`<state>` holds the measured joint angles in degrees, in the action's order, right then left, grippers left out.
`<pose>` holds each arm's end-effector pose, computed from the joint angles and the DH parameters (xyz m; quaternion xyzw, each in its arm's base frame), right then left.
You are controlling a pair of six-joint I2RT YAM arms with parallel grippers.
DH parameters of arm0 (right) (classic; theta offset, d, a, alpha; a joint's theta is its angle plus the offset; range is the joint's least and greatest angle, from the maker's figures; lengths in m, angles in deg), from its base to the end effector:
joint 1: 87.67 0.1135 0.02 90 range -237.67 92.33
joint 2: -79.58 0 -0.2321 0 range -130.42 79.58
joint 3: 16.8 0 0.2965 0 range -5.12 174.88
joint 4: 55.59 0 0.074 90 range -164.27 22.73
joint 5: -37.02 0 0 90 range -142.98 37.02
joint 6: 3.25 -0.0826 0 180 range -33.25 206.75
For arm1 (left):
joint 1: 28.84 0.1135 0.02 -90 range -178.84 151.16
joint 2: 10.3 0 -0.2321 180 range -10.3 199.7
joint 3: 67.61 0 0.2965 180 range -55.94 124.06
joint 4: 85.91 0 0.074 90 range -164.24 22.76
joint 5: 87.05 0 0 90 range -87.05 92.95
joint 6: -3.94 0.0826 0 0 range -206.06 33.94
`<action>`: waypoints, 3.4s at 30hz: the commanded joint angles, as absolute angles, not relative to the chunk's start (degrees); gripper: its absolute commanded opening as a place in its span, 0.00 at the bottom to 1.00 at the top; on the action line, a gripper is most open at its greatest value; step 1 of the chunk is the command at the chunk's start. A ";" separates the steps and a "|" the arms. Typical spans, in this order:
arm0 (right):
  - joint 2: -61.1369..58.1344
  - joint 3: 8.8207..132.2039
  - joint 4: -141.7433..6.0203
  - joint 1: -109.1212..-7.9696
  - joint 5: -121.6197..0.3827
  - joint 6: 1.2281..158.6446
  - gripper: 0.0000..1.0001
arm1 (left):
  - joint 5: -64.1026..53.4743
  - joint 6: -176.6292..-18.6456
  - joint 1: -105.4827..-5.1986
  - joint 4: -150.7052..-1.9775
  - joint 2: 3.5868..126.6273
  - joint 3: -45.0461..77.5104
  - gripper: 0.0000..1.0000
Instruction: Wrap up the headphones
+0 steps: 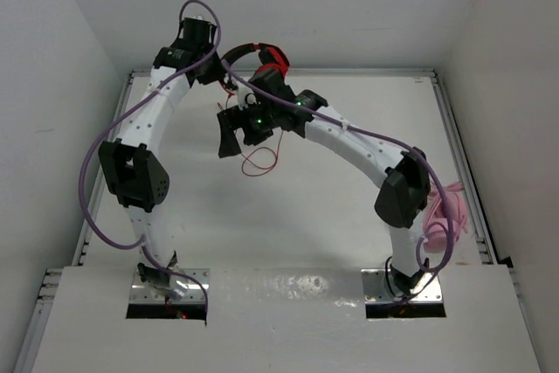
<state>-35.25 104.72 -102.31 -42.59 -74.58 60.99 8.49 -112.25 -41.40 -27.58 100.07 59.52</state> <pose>0.3509 0.3949 0.2617 -0.2274 0.8645 0.3789 0.2397 0.4913 -0.1013 0.3129 -0.1278 0.9022 -0.0943 0.4011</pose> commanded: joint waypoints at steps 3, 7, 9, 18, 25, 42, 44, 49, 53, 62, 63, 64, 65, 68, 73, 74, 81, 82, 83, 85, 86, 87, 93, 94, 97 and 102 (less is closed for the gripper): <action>-21.18 97.47 -103.04 -43.38 -72.68 77.86 0.99 | 1.82 -115.50 -39.57 -30.20 99.74 63.59 0.00; -11.67 81.75 -95.26 -43.46 -70.66 85.68 0.99 | -0.57 -115.77 -38.95 -29.94 100.53 65.70 0.00; -6.83 69.80 -89.27 -43.73 -69.86 86.31 0.78 | -1.18 -115.06 -38.95 -29.77 100.79 68.33 0.00; -18.29 53.49 -40.67 -44.96 -63.98 76.41 0.86 | 0.57 -112.60 -38.86 -28.80 99.57 71.51 0.00; -34.75 64.21 -28.07 -44.96 -54.74 66.54 0.92 | 0.49 -113.92 -38.95 -28.97 99.74 71.06 0.00; -51.29 74.60 -17.26 -51.72 -46.91 32.18 0.00 | -8.89 -114.54 -37.81 -30.11 102.03 70.45 0.00; -50.15 73.46 -18.04 -54.88 -48.40 31.47 0.00 | -10.84 -113.83 -37.11 -30.73 102.03 69.40 0.00; -49.00 69.76 -19.00 -63.48 -56.28 29.97 0.00 | -14.79 -108.48 -36.66 -30.64 101.24 67.99 0.00; -48.48 71.86 -21.64 -68.33 -64.28 32.08 0.00 | -22.44 -99.71 -38.06 -30.30 100.71 64.31 0.00; -36.62 78.72 -48.88 -75.02 -74.34 51.05 0.00 | -6.83 -66.29 -42.72 -22.64 99.39 52.70 0.00; -34.70 78.81 -52.12 -74.67 -74.51 52.55 0.00 | -3.68 -65.33 -43.16 -23.60 99.48 52.09 0.00; -33.81 78.99 -53.54 -74.49 -74.34 52.82 0.00 | -2.17 -64.36 -43.78 -24.05 99.56 51.21 0.00; -33.02 78.99 -54.60 -74.31 -74.33 53.09 0.00 | 1.07 -63.13 -45.17 -25.01 99.83 50.85 0.00; -30.55 80.30 -60.74 -72.82 -73.20 55.37 0.00 | 8.97 -63.90 -47.56 -29.21 99.92 48.66 0.00; -26.86 82.59 -70.33 -68.43 -70.82 58.89 0.00 | 22.53 -68.48 -48.35 -38.27 98.86 44.36 0.00; -26.77 83.55 -71.73 -67.55 -70.73 59.32 0.00 | 26.20 -68.57 -48.70 -41.77 97.99 43.30 0.00; -28.35 94.10 -81.59 -58.94 -71.25 58.03 0.00 | 35.72 -69.18 -53.54 -51.56 95.87 37.32 0.00; -28.35 94.19 -81.51 -58.32 -72.30 56.79 0.00 | 36.69 -71.18 -53.54 -51.91 95.87 37.49 0.00; -28.09 94.28 -81.16 -57.19 -72.92 54.43 0.00 | 38.18 -72.07 -53.54 -51.74 96.66 38.45 0.00; -27.74 94.02 -79.93 -55.95 -74.76 51.96 0.00 | 39.42 -75.41 -53.54 -50.25 97.63 39.86 0.00; -27.47 93.67 -78.97 -54.55 -76.60 48.99 0.00 | 40.73 -76.99 -53.36 -49.63 98.67 40.56 0.00; -26.86 92.36 -76.17 -53.15 -78.71 47.57 0.00 | 41.52 -80.66 -52.84 -47.80 100.08 42.57 0.00; -21.77 78.30 -58.32 -50.06 -81.46 38.42 0.11 | 33.02 -95.44 -48.88 -38.04 102.64 54.71 0.00; -21.50 77.07 -56.47 -49.79 -81.45 37.54 0.12 | 31.35 -96.07 -48.88 -37.24 101.60 55.24 0.00; -23.24 77.14 -53.82 -48.48 -81.98 37.00 0.13 | 28.27 -99.06 -48.88 -37.15 99.05 55.68 0.00; -27.03 79.52 -55.31 -46.89 -81.02 38.32 0.19 | 22.13 -103.19 -47.74 -31.00 99.39 63.94 0.00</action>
<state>-25.76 77.25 -60.00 -46.75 -80.53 39.11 28.36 -96.89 -48.30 -31.37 103.06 58.15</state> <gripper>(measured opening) 0.170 0.088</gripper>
